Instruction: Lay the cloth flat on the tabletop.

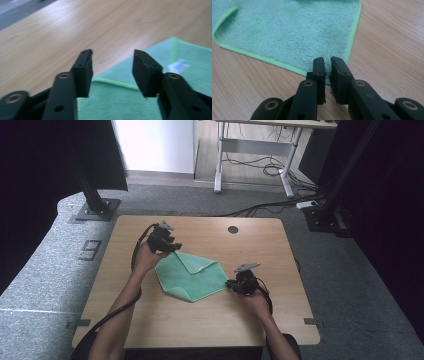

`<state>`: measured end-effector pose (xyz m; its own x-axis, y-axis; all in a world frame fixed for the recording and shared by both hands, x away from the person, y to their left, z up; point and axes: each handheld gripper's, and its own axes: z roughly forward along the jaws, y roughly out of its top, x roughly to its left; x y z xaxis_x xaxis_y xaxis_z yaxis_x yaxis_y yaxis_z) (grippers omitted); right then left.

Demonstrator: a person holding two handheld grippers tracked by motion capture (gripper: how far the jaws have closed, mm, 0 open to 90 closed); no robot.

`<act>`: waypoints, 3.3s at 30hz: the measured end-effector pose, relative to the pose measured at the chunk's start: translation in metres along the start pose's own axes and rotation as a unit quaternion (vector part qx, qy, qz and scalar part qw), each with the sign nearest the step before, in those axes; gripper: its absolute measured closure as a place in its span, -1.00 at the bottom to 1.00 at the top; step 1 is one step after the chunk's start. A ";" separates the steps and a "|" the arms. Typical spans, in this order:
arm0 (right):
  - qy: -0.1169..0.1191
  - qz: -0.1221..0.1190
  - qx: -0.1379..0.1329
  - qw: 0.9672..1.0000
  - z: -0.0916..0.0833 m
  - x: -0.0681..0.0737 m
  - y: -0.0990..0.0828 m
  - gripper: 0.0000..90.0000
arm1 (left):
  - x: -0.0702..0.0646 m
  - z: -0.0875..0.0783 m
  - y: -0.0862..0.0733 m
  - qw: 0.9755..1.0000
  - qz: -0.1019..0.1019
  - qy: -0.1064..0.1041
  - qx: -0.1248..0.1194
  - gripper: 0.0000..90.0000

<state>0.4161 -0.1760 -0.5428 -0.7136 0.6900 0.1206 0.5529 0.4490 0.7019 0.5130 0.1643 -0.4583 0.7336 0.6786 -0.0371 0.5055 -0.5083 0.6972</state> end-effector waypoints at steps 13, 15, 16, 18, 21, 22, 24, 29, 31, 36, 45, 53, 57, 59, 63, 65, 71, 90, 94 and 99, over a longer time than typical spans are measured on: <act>0.004 0.004 -0.001 1.000 0.000 0.000 -0.001 0.75 | -0.058 0.055 -0.033 0.992 0.081 -0.069 0.070 0.25; 0.004 0.003 -0.001 1.000 0.000 0.000 0.000 0.74 | -0.059 0.061 -0.037 0.990 0.091 -0.058 0.088 0.35; 0.003 0.003 -0.001 1.000 0.000 0.000 0.000 0.74 | -0.059 0.062 -0.038 0.991 0.092 -0.053 0.081 0.45; 0.004 0.003 -0.001 1.000 0.000 0.000 0.000 0.74 | -0.054 0.061 -0.034 0.992 0.073 -0.062 0.080 0.84; 0.005 0.003 -0.002 1.000 0.000 -0.001 -0.001 0.74 | -0.044 0.052 -0.014 0.995 0.073 -0.027 0.061 0.90; 0.006 0.004 -0.002 1.000 0.000 -0.001 -0.001 0.74 | -0.039 0.047 -0.004 0.997 0.065 -0.011 0.042 0.89; 0.005 0.004 -0.001 1.000 0.000 -0.001 -0.001 0.74 | -0.028 0.033 0.019 0.999 0.033 0.019 -0.005 0.68; 0.005 0.003 -0.001 1.000 0.000 0.000 0.000 0.73 | -0.018 0.012 0.049 0.999 -0.003 0.015 -0.045 0.13; 0.004 0.002 0.000 1.000 0.000 0.000 0.000 0.72 | -0.023 0.011 0.046 0.999 0.005 0.006 -0.035 0.06; 0.004 -0.001 0.000 1.000 0.000 0.001 0.000 0.71 | -0.033 0.019 0.017 0.999 0.032 -0.009 0.002 -0.21; 0.005 -0.006 0.000 1.000 0.000 0.003 0.000 0.59 | -0.041 0.027 -0.047 0.998 0.021 -0.031 0.043 -0.62; 0.005 -0.007 -0.001 1.000 0.000 0.003 0.000 0.57 | -0.059 0.017 -0.089 0.997 0.034 -0.029 0.059 -0.64; 0.002 -0.007 0.000 1.000 0.000 0.005 0.000 0.57 | -0.071 0.005 -0.102 0.997 0.041 -0.037 0.060 -0.63; 0.002 -0.007 0.000 1.000 0.000 0.005 0.000 0.56 | -0.078 0.000 -0.108 0.996 0.043 -0.046 0.061 -0.62; 0.001 -0.008 0.000 1.000 0.000 0.005 0.000 0.56 | -0.088 -0.012 -0.117 0.995 0.057 -0.050 0.059 -0.63; 0.001 -0.007 0.000 1.000 0.000 0.005 0.000 0.56 | -0.089 -0.021 -0.115 0.996 0.059 -0.046 0.045 -0.63; 0.000 -0.011 -0.002 1.000 0.001 0.005 0.000 0.55 | -0.066 -0.022 -0.097 1.000 0.018 -0.020 0.009 -0.62; 0.001 -0.010 -0.002 1.000 0.001 0.005 0.000 0.54 | -0.089 -0.025 -0.138 0.997 0.039 -0.041 0.059 -0.60; 0.001 -0.009 -0.002 1.000 0.001 0.006 0.000 0.52 | -0.096 -0.022 -0.140 0.996 0.045 -0.029 0.065 -0.60; 0.001 -0.014 0.002 1.000 0.001 0.007 0.000 0.45 | -0.103 -0.025 -0.144 0.997 0.046 -0.009 0.060 -0.60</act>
<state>0.4116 -0.1706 -0.5421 -0.7296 0.6762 0.1020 0.5341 0.4704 0.7025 0.3532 0.1812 -0.5367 0.7868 0.6171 0.0085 0.4864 -0.6285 0.6069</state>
